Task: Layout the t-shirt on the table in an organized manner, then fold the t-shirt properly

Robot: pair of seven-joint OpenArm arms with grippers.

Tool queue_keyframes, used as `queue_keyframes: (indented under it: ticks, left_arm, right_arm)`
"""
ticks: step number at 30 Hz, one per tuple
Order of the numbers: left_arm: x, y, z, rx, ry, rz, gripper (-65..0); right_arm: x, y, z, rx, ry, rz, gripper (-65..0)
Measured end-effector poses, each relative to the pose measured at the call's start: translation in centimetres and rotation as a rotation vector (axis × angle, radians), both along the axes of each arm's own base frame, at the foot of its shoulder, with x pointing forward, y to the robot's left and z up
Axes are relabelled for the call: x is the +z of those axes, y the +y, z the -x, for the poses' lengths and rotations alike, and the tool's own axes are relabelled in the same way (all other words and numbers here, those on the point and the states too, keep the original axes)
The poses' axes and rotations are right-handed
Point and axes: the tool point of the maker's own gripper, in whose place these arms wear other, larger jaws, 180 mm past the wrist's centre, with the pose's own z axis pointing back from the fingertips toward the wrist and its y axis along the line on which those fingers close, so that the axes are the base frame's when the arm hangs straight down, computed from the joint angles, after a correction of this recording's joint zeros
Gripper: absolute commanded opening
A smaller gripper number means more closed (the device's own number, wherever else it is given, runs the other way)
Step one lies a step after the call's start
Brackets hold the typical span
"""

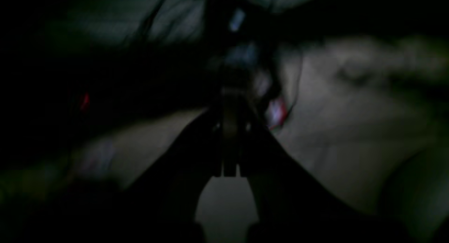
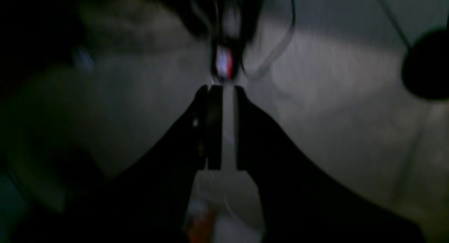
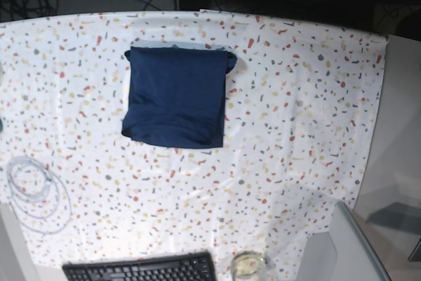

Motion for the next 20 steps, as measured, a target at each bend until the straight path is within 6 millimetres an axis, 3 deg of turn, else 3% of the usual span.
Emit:
queue_keyframes:
  ticks: [2, 6, 9, 13, 16, 20]
  left_arm:
    - [0.0, -0.3, 0.7, -0.006, 0.013, 0.005, -65.0]
    - [0.0, -1.5, 0.1, -0.009, 0.006, 0.029, -65.0]
    - [0.0, 0.2, 0.0, -0.013, 0.005, 0.002, -65.0]
    - [0.2, 3.3, 1.2, -0.02, 0.037, -0.056, -65.0]
    - [0.1, 3.3, 1.6, -0.014, 0.048, -0.058, -65.0]
    - [0.0, 2.4, 1.9, -0.001, 0.06, -0.045, -65.0]
  right_arm:
    - [-0.1, 1.4, -1.4, -0.022, -0.03, -0.021, -59.7]
    - [0.0, 2.2, -1.1, -0.022, -0.02, -0.033, -59.7]
    - [-0.2, 1.5, -1.6, -0.017, -0.024, -0.021, -59.7]
    - [-0.4, 2.3, -4.4, -0.026, -0.072, -0.034, -59.7]
    - [-0.3, 3.0, -5.6, -0.03, -0.095, -0.046, -59.7]
    - [-0.4, 2.0, -4.9, -0.018, -0.08, -0.03, -59.7]
